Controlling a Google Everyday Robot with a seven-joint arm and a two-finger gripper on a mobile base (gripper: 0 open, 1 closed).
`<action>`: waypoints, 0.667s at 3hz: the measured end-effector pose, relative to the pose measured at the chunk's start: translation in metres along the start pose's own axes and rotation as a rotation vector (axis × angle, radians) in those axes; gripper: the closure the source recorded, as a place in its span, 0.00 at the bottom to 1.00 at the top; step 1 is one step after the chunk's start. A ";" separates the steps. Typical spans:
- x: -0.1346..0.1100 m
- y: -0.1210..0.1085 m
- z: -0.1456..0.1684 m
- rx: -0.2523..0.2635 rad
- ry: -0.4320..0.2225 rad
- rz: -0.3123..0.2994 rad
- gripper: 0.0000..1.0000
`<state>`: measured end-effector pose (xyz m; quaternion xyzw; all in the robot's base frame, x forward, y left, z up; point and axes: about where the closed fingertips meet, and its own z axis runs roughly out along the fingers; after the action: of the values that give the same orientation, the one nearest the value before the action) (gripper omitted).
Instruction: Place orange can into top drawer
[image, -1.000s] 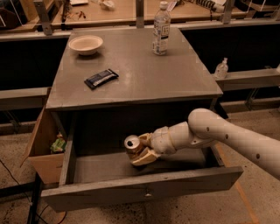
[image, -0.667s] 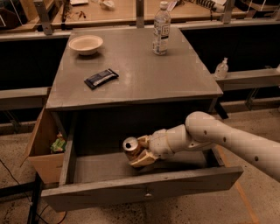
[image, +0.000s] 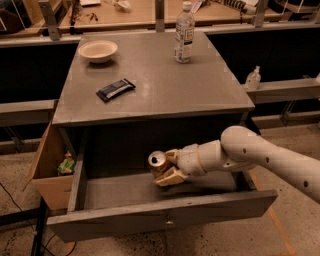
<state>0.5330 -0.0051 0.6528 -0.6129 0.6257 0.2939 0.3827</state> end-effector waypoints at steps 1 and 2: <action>-0.001 -0.008 -0.019 0.026 0.014 0.007 0.00; -0.002 -0.014 -0.035 0.036 0.015 0.020 0.00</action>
Offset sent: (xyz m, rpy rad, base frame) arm 0.0150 -0.0491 0.0353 -0.0112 0.0034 -0.0689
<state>0.5426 -0.0342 0.6751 -0.6017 0.6400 0.2818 0.3860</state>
